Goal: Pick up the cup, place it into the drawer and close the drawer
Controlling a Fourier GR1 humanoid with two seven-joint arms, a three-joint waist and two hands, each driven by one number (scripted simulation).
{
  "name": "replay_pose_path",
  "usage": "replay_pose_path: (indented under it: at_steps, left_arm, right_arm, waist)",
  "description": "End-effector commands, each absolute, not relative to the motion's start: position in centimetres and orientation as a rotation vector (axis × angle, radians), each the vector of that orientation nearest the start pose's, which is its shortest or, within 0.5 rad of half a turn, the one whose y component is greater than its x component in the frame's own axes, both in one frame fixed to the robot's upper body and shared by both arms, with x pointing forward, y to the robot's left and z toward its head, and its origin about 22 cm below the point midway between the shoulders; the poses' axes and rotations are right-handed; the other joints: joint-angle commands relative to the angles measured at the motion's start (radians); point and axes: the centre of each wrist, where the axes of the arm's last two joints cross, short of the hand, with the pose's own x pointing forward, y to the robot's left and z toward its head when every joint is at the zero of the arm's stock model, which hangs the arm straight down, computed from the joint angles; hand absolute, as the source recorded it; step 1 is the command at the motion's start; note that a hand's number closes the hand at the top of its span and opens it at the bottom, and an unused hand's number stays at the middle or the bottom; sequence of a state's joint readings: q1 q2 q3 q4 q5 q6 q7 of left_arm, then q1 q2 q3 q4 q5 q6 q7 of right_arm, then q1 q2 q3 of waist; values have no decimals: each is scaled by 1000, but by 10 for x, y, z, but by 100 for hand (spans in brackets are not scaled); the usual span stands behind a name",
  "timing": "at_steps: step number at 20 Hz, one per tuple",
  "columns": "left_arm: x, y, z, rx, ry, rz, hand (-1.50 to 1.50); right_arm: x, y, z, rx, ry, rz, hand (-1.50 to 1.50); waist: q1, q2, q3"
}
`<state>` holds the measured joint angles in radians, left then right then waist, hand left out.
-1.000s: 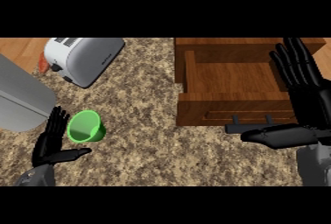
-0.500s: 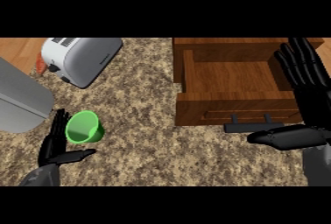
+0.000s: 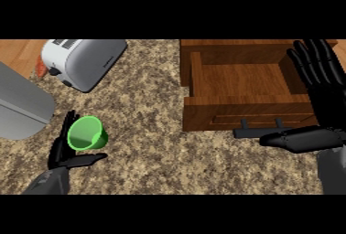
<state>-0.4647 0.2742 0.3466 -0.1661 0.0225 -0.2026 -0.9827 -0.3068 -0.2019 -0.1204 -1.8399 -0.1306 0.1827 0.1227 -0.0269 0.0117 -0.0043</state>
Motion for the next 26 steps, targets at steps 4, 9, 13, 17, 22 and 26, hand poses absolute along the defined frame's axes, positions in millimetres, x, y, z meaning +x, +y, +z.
replay_pose_path:
  at_steps: [4, 9, 13, 17, 22, 26]
  left_arm:
    - [265, 337, -138, -54, -1700, 166, -150]
    - [268, 319, -142, -213, -1764, 183, 150]
    - [274, 334, -131, 127, -1916, 103, 150]
    - [292, 315, -123, 202, -1987, 129, 150]
    - [289, 311, -126, 93, -2079, 244, 150]
    - [300, 277, -126, 18, -2098, 265, 150]
  right_arm:
    - [278, -267, 157, 74, -2001, 276, -150]
    - [281, -275, 163, 64, -1990, 287, -150]
    - [278, -269, 150, 62, -1986, 302, -150]
    - [284, -257, 145, 70, -1988, 280, -150]
    - [272, -271, 149, 50, -1998, 276, -150]
    - [283, -266, 145, 41, -2005, 262, -150]
  waist:
    - [-7, 1, 0]
    - [-5, 0, -1]
    - [-8, 2, 0]
    - [-6, 5, -1]
    - [0, -3, 1]
    - [13, -4, 2]
